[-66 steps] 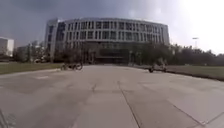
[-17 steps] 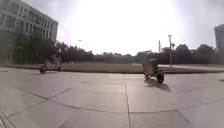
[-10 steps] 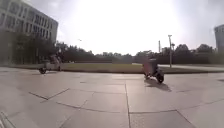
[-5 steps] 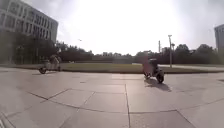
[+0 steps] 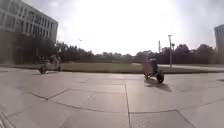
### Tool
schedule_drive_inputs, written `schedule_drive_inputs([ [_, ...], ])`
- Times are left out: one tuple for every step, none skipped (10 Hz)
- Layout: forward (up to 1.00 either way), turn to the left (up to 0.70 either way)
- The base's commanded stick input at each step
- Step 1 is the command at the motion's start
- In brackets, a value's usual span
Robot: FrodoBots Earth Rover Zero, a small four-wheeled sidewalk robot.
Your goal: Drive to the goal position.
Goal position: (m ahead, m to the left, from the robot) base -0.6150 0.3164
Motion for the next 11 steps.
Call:
schedule_drive_inputs([
  [0.00, 0.00],
  [0.00, -0.81],
  [0.00, -1.00],
  [0.00, -1.00],
  [0.00, -1.00],
  [0.00, -1.00],
  [0.00, -1.00],
  [0.00, -1.00],
  [0.00, -1.00],
  [0.00, -1.00],
  [0.00, -0.43],
])
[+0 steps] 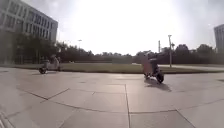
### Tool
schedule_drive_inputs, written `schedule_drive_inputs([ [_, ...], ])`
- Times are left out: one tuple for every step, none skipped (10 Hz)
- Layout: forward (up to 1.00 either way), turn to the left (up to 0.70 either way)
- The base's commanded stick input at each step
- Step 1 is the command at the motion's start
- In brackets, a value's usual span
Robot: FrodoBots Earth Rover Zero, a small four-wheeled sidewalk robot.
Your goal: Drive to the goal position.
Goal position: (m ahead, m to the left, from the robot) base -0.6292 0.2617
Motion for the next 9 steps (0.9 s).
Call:
schedule_drive_inputs([
  [0.00, 0.00],
  [0.00, -0.95],
  [0.00, -1.00],
  [0.00, -1.00],
  [0.00, -1.00],
  [0.00, -0.09],
  [0.00, 0.00],
  [0.00, 0.00],
  [0.00, 0.00],
])
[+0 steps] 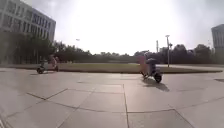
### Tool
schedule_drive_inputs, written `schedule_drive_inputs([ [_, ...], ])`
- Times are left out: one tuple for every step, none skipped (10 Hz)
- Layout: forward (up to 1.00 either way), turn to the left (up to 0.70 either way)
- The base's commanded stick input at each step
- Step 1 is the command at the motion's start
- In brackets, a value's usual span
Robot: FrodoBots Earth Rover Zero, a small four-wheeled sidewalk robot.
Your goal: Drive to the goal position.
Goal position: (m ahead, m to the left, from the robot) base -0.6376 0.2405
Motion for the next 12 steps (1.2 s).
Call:
schedule_drive_inputs([
  [0.00, -0.26],
  [0.00, -0.69],
  [0.00, -1.00],
  [0.00, -1.00],
  [0.00, -1.00],
  [0.00, -1.00],
  [0.00, -1.00],
  [0.00, -1.00],
  [0.00, -1.00],
  [0.00, -1.00],
  [0.00, -1.00],
  [0.00, -1.00],
])
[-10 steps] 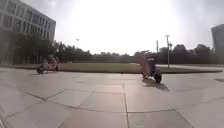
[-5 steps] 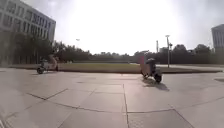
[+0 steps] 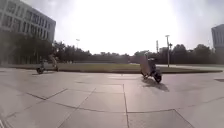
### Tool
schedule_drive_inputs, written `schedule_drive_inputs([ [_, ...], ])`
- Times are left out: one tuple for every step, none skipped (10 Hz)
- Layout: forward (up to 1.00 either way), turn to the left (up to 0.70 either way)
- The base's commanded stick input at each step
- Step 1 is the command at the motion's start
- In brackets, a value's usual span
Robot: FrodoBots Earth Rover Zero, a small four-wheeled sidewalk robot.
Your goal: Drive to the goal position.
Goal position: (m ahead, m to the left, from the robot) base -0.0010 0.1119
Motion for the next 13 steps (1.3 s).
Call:
schedule_drive_inputs([
  [0.00, -1.00],
  [0.00, -1.00],
  [0.00, -1.00],
  [0.00, -1.00],
  [0.00, -1.00],
  [0.00, -1.00],
  [0.00, -1.00],
  [0.00, -1.00],
  [0.00, -1.00],
  [0.00, -1.00],
  [0.00, -1.00],
  [0.00, -1.00],
  [0.00, -1.00],
])
